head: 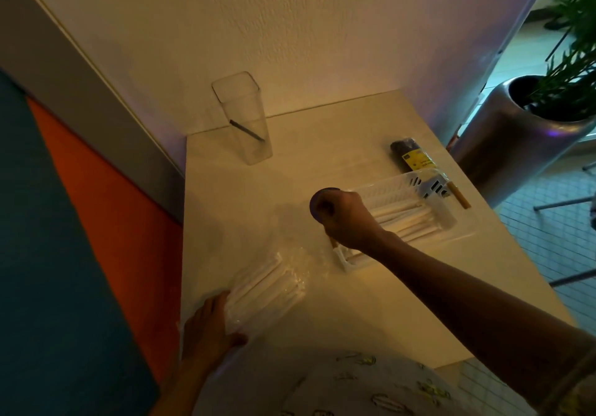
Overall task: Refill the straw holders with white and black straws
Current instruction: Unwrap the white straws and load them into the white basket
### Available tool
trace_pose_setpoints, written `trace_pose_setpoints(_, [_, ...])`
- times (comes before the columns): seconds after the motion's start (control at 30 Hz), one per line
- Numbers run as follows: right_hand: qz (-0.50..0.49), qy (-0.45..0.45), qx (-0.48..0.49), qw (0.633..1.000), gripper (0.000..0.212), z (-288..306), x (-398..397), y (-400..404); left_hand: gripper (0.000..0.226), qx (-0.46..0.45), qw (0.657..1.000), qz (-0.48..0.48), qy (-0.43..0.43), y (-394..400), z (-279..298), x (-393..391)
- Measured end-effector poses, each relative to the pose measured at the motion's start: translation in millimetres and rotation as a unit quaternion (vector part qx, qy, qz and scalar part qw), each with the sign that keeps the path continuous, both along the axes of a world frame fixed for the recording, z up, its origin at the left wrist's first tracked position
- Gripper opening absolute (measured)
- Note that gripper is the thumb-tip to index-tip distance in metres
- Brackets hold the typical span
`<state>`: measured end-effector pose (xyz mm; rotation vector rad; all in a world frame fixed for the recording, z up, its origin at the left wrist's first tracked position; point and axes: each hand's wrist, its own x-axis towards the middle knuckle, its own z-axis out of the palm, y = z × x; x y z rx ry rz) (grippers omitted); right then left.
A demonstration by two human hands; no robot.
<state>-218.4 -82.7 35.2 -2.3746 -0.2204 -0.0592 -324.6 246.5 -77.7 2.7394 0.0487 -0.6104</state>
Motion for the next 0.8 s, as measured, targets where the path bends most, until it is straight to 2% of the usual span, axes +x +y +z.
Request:
trace_pose_setpoints(0.1, [0.082,0.135,-0.062,0.986,0.022,-0.6,-2.4,18.8,0.111,0.001,1.0,-0.002,-0.001,-0.4,0.9,-0.9])
trace_pose_setpoints(0.17, [0.149,0.227,-0.165,0.948,0.023,-11.0,-5.6,30.9,0.112,0.0,1.0,-0.001,-0.006,-0.5,0.8,-3.5])
trace_pose_setpoints(0.23, [0.179,0.27,-0.225,0.919,0.023,-24.2,-11.5,41.7,0.111,-0.005,1.0,0.005,-0.01,0.1,0.4,-5.9])
trace_pose_setpoints(0.27, [0.179,0.281,-0.223,0.916,0.024,-29.7,-14.9,45.5,0.11,-0.006,1.0,0.007,-0.013,-0.1,0.1,-6.8])
trace_pose_setpoints(0.47, [0.113,0.28,-0.105,0.947,0.044,-61.3,-29.2,60.8,0.103,-0.006,0.998,0.011,-0.054,-4.0,2.1,-11.1])
trace_pose_setpoints(0.67, [0.13,0.273,-0.088,0.949,0.068,-83.2,-40.4,71.6,0.1,-0.002,0.997,0.027,-0.067,-4.5,0.2,-15.8])
trace_pose_setpoints(0.8, [0.122,0.26,-0.076,0.955,0.077,-91.0,-40.1,78.3,0.098,0.005,0.997,0.021,-0.075,-4.4,0.2,-14.9])
